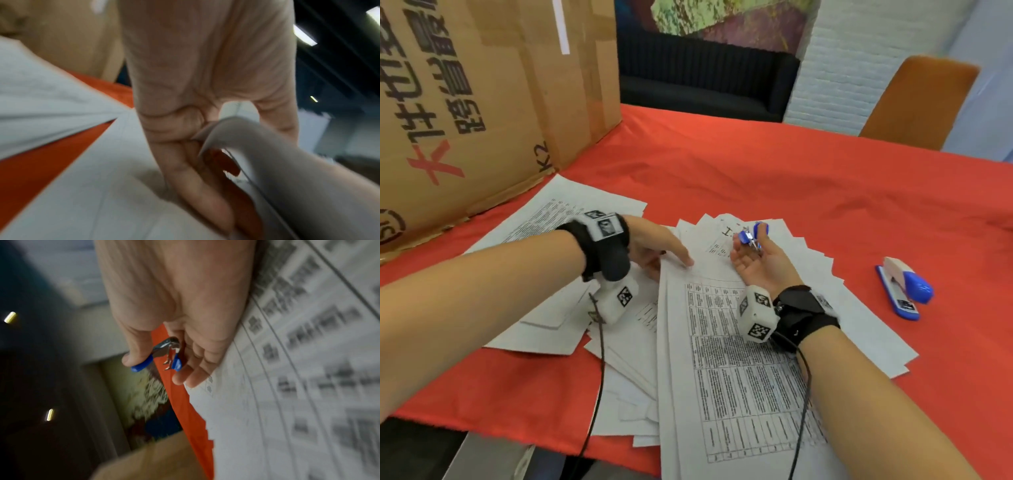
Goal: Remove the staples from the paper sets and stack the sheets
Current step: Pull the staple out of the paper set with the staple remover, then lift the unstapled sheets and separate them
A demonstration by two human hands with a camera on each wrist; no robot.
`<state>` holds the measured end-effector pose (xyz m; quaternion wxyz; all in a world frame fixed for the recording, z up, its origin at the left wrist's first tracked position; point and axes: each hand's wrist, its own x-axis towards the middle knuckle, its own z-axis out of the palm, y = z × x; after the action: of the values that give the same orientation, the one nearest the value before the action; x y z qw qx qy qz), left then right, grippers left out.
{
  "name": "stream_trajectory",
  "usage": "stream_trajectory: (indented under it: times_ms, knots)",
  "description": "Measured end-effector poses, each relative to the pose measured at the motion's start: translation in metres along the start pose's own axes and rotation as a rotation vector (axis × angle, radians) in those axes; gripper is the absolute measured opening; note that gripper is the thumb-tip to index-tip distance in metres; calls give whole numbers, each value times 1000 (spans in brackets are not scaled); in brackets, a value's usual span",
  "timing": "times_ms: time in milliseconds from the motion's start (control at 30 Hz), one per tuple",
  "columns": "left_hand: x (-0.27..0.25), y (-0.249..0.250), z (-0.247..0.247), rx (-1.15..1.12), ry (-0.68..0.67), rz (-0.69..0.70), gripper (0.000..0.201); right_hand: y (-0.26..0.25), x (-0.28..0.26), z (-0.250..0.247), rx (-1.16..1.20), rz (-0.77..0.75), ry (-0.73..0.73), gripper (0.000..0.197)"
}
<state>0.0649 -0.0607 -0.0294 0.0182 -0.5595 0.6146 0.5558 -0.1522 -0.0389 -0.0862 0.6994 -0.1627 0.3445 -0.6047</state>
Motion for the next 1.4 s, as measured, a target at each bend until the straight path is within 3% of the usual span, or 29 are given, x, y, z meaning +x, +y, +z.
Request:
stream_trajectory:
  times_ms: [100, 167, 233, 333, 433, 567, 633, 700, 733, 767, 800, 833, 900, 1033, 1200, 1300, 1400]
  knots:
    - [-8, -11, 1, 7, 105, 50, 35, -40, 7, -10, -177, 0, 13, 24]
    - [-13, -17, 3, 156, 210, 137, 39, -80, 15, -24, -372, -104, 157, 21]
    - [-17, -18, 6, 272, 278, 155, 49, -119, 21, -42, -855, -191, 424, 28]
    - [-16, -14, 10, 499, 312, 125, 66, -155, 13, -56, -1540, -92, 685, 47]
    - [-7, -12, 12, 592, 292, 105, 69, -163, 5, -61, -1932, 57, 659, 41]
    - [-3, -4, 11, 627, 265, 68, 64, -154, 6, -46, -2251, 119, 638, 47]
    - [-2, 1, 11, 693, 248, 50, 61, -149, 7, -30, -2353, 86, 612, 35]
    - [0, 7, 11, 746, 238, 25, 58, -143, 10, -17, -2364, -100, 593, 33]
    - [0, 9, 12, 769, 239, 13, 58, -137, 9, -8, -2316, -217, 522, 40]
    - [1, 11, 12, 789, 241, 1, 60, -129, 8, 3, -2269, -298, 362, 45]
    - [1, 13, 13, 805, 243, -10, 62, -120, 4, 13, -2236, -294, 147, 50]
    - [2, 14, 13, 815, 243, -21, 64, -110, 0, 22, -2223, -196, -41, 56]
    - [1, 13, 14, 809, 236, -29, 67, -89, -8, 31, -2309, 74, -231, 72]
    - [0, 6, 16, 697, 210, -16, 56, -72, -5, 31, -2466, 244, -196, 88]
    - [-7, 0, 26, 641, 300, 133, 54, -71, -2, 37, -2494, 368, -242, 74]
    - [-9, -5, 29, 540, 311, 249, 55, -70, -4, 30, -2417, 259, -232, 77]
    - [-21, -7, 17, 58, 350, 454, 45, -81, -5, 20, -2233, -8, -99, 100]
